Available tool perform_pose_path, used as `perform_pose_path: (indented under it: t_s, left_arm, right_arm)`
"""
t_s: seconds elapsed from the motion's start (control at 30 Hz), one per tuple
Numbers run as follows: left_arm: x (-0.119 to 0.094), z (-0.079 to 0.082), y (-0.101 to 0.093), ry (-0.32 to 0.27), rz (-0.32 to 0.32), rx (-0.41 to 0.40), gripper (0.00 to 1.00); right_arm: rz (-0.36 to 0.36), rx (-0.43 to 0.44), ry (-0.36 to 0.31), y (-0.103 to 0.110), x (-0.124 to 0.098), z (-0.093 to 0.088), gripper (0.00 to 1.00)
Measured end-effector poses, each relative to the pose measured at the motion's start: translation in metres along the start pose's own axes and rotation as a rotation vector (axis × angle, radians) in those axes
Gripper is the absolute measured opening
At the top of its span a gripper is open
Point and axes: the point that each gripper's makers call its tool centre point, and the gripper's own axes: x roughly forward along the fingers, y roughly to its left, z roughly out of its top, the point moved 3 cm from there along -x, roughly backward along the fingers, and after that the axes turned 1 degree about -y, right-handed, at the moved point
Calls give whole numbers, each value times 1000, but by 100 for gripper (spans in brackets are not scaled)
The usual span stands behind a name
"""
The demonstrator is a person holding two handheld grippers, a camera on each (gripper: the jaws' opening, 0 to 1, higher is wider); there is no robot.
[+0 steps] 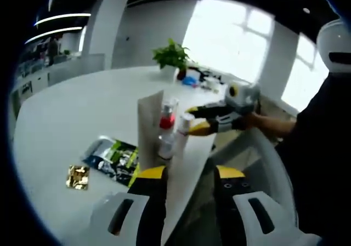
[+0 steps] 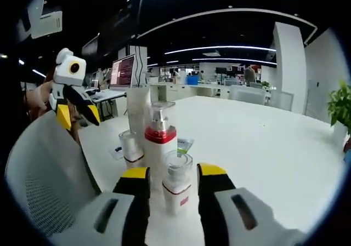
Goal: Arrange the skincare products in the storage area until every visible bottle or jar stands upright without overlapping.
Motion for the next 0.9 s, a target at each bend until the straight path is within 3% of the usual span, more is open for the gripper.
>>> perform_pose_path:
  t_s: [0.13, 0.27, 0.43, 0.7, 0.9]
  left_arm:
    - [-2, -3, 1, 5, 4, -5, 30]
    - [-3, -6, 1, 9, 6, -10, 30]
    - [-4, -7, 0, 8, 7, -12, 30]
    - [-5, -7, 2, 7, 13, -17, 30]
    - [-4, -8, 2, 1, 18, -21, 29]
  right_arm:
    - [31, 9, 93, -2, -3, -18, 36]
    - [51, 1, 162, -4, -3, -31, 31]
    - [84, -39, 198, -2, 2, -41, 37]
    - [165, -91, 237, -3, 13, -43, 37]
    - [169, -99, 252, 1, 16, -43, 27]
